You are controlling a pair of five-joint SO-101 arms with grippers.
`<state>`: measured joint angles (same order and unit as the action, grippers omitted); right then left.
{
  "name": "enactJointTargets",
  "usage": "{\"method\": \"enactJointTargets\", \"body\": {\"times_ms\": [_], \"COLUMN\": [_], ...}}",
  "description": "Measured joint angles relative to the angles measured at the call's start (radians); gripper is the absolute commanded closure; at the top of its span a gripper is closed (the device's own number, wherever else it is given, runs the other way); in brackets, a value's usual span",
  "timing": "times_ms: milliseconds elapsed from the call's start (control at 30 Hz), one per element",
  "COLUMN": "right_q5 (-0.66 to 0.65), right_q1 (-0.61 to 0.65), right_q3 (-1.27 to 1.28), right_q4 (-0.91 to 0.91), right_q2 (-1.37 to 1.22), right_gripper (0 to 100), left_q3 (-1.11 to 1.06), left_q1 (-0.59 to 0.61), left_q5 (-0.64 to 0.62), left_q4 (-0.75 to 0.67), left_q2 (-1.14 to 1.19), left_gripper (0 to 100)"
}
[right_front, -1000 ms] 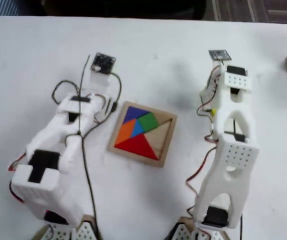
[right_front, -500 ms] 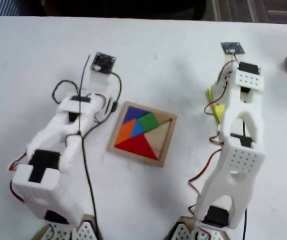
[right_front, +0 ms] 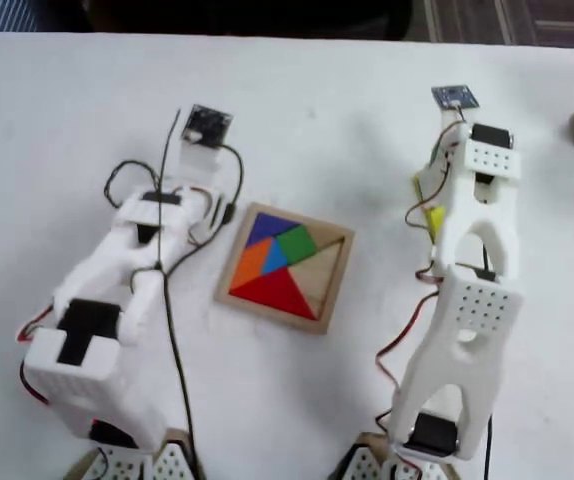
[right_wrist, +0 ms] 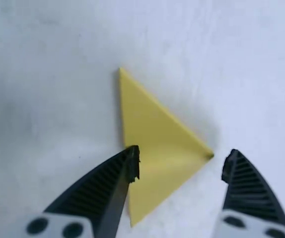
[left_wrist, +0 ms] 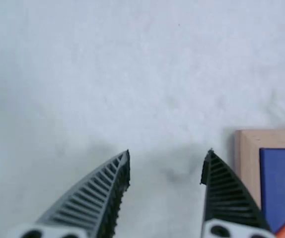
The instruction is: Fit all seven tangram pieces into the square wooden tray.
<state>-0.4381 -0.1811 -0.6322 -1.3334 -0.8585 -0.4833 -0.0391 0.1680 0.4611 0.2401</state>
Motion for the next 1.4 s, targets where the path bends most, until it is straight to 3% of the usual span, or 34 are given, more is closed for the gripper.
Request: {"method": "enactJointTargets", "body": {"times_ms": [267, 567, 967, 1200, 1400], "right_q5": [-0.061, -0.063, -0.02, -0.012, 0.052], "right_q1": [0.005, 0.026, 0.038, 0.037, 0.032], "right_q3": [-0.002, -0.072, -0.147, -0.213, -0.244], "right_q4": [-0.026, -0.206, -0.244, -0.256, -0.247], "right_q2": [-0.005, -0.038, -0.095, -0.115, -0.129], "right_gripper": [73.1, 73.1, 73.4, 86.1, 87.9], "left_q3": [0.0, 0.0, 0.0, 0.0, 0.0], "left_q1": [0.0, 0.0, 0.0, 0.0, 0.0], "left_q5": [0.0, 0.0, 0.0, 0.0, 0.0], "left_q4": [0.0, 0.0, 0.0, 0.0, 0.0], "left_q2": [0.0, 0.0, 0.0, 0.0, 0.0], "left_gripper": [76, 76, 76, 76, 76]}}
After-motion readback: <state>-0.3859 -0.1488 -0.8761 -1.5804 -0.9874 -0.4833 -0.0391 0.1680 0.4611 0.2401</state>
